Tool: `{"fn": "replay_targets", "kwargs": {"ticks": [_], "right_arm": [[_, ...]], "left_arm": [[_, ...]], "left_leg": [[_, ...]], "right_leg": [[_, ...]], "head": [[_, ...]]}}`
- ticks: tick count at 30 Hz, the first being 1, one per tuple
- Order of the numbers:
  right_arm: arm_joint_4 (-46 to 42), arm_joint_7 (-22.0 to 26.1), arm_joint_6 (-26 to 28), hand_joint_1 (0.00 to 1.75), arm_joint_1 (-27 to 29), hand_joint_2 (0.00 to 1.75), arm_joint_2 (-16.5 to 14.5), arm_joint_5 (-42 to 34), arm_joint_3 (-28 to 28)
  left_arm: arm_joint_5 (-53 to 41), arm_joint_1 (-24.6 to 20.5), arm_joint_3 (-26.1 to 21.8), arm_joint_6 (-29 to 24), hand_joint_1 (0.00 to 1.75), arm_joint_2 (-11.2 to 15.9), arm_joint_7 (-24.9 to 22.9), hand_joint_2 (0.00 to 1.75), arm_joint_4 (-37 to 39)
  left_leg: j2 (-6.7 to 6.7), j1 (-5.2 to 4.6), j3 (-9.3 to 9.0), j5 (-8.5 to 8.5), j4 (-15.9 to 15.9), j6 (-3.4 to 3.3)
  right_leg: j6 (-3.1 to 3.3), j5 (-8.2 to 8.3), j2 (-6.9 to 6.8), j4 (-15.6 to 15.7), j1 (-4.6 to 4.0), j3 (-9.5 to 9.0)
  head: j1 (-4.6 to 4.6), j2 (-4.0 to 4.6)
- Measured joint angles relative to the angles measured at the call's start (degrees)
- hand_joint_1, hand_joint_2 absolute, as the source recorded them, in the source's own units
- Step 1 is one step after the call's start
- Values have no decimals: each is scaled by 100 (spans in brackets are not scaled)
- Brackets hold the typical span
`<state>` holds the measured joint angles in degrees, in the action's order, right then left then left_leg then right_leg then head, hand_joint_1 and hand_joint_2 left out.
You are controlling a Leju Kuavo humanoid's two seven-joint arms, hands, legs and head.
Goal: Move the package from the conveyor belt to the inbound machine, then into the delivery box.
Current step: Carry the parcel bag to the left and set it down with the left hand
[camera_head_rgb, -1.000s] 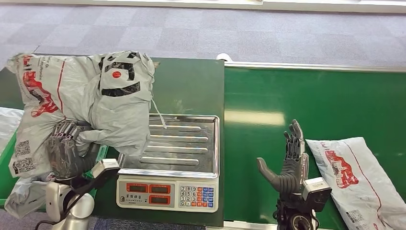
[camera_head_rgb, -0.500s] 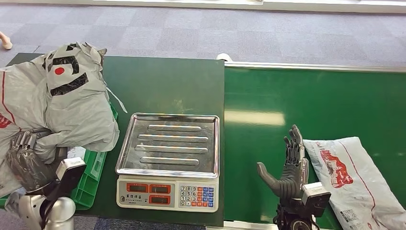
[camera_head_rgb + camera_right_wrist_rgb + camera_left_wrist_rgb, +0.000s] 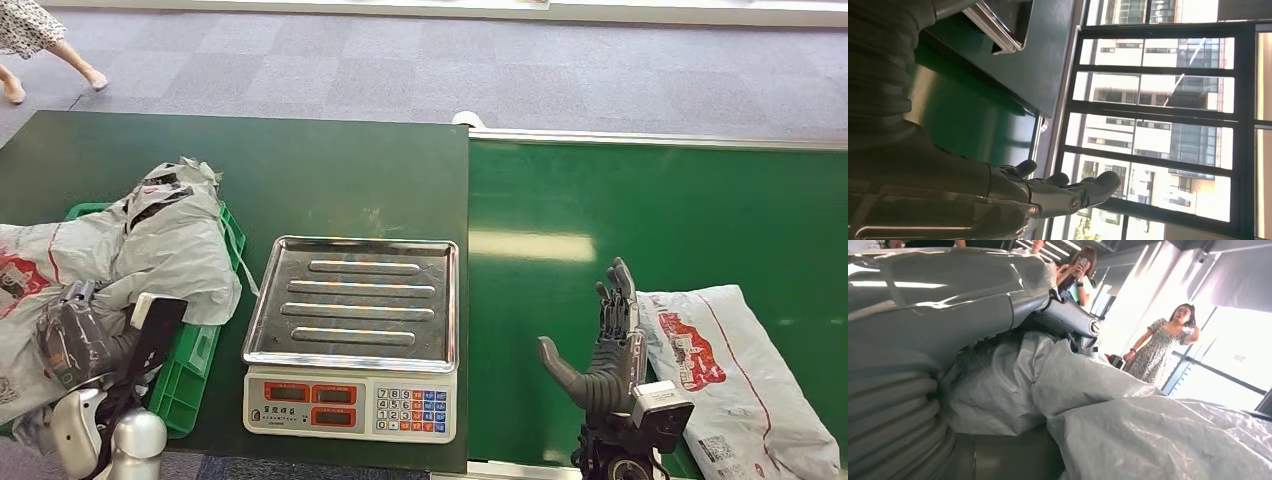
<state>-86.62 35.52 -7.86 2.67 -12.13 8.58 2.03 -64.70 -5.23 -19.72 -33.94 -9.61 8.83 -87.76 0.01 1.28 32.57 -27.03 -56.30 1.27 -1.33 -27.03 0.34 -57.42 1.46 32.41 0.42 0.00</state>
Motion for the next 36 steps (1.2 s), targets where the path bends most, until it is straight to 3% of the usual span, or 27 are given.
{"fn": "replay_targets", "kwargs": {"ticks": [7,16,18,22,36], "right_arm": [[-43,-1,-33,0,6,175,0,7,-8],[-87,-2,-58,0,30,175,-7,13,-45],[-87,-5,-69,0,27,175,-9,16,-46],[-87,-19,-77,0,12,175,-9,18,-46],[-87,-86,-95,0,-5,175,-9,26,-57]], "left_arm": [[-124,-9,96,243,175,125,-327,175,157],[-25,-18,-145,107,175,286,-515,175,157],[-29,-19,-218,159,164,294,-548,175,127],[-60,-57,-304,303,0,301,-595,175,119],[-225,-175,-327,567,0,300,-654,175,142]], "left_leg": [[1,0,0,0,0,0],[1,0,1,0,0,0],[1,0,2,0,0,0],[1,0,2,0,0,0],[1,0,2,0,0,0]], "right_leg": [[0,0,1,0,0,0],[0,0,1,-1,-1,0],[0,0,1,-1,0,0],[0,0,1,-1,0,0],[0,0,1,-1,0,1]], "head": [[0,0],[0,0],[0,0],[0,0],[0,0]]}}
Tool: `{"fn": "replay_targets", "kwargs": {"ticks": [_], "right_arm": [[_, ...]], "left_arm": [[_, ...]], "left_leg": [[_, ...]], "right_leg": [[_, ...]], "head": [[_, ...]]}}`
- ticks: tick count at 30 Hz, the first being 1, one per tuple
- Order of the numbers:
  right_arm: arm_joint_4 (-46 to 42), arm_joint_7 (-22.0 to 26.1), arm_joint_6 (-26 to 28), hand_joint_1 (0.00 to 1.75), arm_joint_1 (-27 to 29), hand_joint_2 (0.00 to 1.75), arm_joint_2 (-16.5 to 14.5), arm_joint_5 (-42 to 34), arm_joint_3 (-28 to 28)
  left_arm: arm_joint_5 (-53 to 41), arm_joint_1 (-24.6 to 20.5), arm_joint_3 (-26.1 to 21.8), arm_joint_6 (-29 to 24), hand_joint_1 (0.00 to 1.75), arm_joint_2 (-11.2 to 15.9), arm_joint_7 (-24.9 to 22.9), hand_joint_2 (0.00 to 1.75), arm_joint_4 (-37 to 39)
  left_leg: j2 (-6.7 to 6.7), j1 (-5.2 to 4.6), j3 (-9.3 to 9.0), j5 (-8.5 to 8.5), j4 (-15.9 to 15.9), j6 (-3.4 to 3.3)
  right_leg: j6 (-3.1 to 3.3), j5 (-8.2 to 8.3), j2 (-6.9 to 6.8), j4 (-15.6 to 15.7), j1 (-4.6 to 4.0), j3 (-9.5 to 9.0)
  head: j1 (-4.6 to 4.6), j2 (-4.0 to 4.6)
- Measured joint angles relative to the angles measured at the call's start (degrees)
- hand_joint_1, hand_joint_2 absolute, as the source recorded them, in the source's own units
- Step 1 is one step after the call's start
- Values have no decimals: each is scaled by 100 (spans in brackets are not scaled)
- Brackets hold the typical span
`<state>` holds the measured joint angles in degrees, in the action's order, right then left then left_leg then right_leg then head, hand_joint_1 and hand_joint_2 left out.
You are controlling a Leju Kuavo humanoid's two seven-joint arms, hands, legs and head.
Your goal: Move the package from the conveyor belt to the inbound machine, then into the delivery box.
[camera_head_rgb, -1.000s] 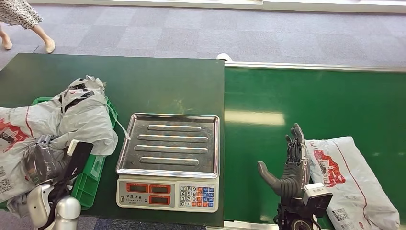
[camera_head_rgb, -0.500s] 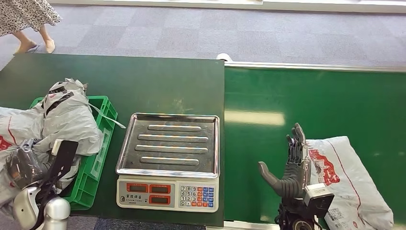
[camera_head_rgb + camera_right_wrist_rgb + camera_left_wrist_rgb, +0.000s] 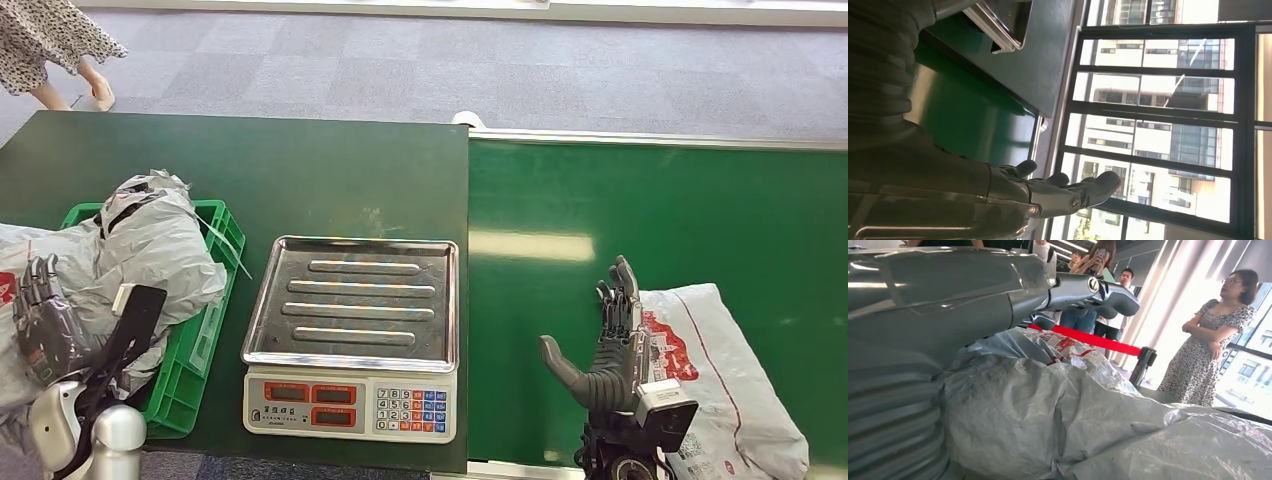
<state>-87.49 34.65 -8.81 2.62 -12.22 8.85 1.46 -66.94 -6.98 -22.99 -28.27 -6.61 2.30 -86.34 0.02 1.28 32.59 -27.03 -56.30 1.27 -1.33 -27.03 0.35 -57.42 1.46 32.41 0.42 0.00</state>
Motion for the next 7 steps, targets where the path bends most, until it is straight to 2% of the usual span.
{"fn": "replay_targets", "kwargs": {"ticks": [7], "right_arm": [[-1,-30,-58,0,3,175,-2,10,-20]], "left_arm": [[672,0,34,189,0,-20,305,175,-5]], "left_leg": [[-1,0,-1,0,0,0]], "right_leg": [[0,0,0,0,0,1]], "head": [[0,0]]}}
